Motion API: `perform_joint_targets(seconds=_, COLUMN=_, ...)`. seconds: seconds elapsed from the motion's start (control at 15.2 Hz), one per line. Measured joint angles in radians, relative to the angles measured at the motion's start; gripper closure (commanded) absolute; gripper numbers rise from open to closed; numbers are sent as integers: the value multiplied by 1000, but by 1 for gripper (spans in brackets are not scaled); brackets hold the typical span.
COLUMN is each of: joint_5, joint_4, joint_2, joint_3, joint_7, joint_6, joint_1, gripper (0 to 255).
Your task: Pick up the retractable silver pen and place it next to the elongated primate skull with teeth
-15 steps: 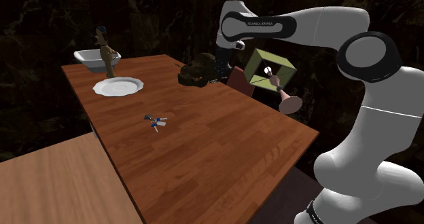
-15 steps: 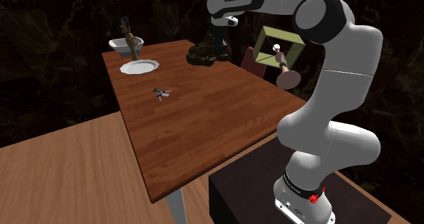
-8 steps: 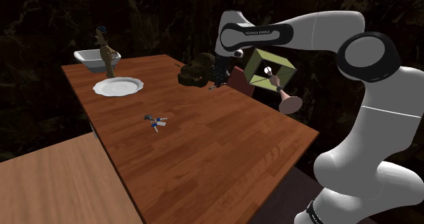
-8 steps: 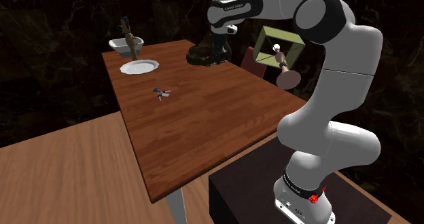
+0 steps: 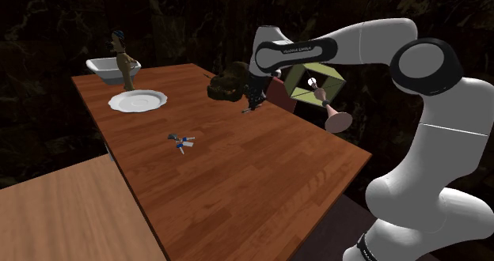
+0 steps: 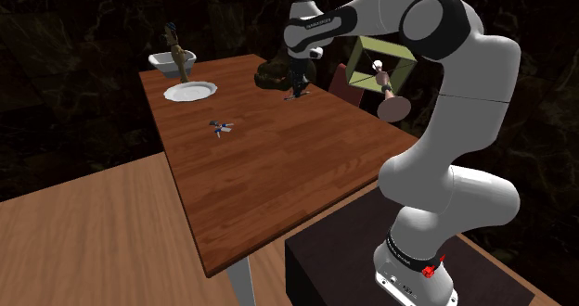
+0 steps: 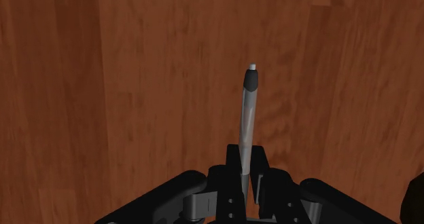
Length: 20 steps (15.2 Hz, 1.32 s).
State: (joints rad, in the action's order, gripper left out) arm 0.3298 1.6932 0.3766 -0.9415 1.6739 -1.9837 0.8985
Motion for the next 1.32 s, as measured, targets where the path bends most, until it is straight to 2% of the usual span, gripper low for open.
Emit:
perform_joint_targets(seconds=0.53, joint_5=35, joint_4=70, joint_2=30, joint_3=21, joint_7=23, joint_6=-88, joint_1=-7, gripper=255)
perform_joint_targets(seconds=0.92, joint_5=42, joint_4=74, joint_2=37, joint_3=25, joint_7=26, joint_6=-97, joint_1=-10, gripper=255)
perform_joint_targets(seconds=0.99, joint_5=42, joint_4=74, joint_2=37, joint_3=25, joint_7=26, joint_6=-97, joint_1=-10, gripper=0)
perform_joint_targets(seconds=1.32, joint_5=42, joint_4=74, joint_2=37, joint_3=25, joint_7=26, joint_6=-97, joint_1=-10, gripper=0)
